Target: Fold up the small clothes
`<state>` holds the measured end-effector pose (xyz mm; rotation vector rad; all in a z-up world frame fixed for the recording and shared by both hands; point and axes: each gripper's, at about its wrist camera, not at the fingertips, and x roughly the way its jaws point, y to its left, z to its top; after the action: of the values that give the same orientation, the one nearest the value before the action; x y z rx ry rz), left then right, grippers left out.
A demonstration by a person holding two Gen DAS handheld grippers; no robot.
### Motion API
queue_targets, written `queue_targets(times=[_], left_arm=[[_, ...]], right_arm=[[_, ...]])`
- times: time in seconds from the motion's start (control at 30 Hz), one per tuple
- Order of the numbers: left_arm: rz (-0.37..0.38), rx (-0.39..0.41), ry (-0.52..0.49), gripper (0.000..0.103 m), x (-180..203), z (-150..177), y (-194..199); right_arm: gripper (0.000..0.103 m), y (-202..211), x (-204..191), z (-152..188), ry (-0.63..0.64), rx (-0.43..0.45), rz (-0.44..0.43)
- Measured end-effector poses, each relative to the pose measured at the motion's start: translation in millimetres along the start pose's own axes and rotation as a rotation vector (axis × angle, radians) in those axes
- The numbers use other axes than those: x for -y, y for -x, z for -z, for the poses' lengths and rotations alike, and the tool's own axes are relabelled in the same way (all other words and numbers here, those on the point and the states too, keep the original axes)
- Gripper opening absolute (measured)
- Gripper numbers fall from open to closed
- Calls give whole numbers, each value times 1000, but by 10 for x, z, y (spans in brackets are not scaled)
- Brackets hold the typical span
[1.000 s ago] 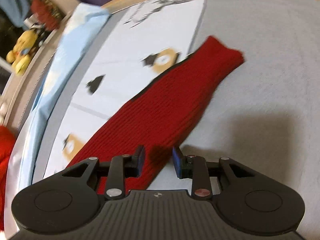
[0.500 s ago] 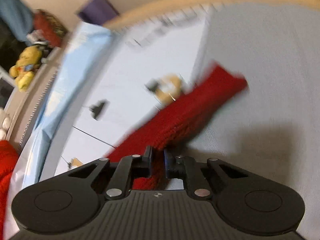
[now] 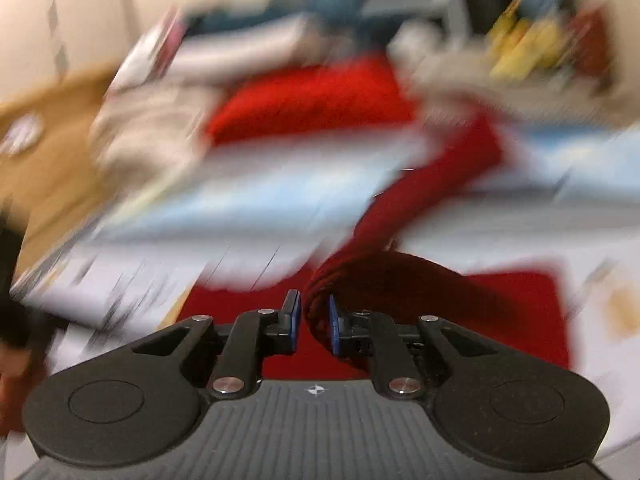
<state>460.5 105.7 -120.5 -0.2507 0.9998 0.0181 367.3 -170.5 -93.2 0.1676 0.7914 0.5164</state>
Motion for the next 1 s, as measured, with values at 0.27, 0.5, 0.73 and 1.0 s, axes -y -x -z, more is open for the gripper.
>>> queue_targets(times=[0.27, 0.5, 0.73, 1.0], left_arm=[[45, -15, 86, 39, -120, -7, -93], [262, -68, 368, 38, -398, 66, -361], [286, -120, 478, 39, -432, 155, -607], [198, -9, 449, 9, -399, 115, -522]], right_arm=[[26, -66, 331, -3, -121, -97, 116], [31, -64, 949, 2, -412, -137, 294], [37, -100, 1284, 165, -584, -167, 297], [37, -46, 1182, 67, -546, -162, 279]])
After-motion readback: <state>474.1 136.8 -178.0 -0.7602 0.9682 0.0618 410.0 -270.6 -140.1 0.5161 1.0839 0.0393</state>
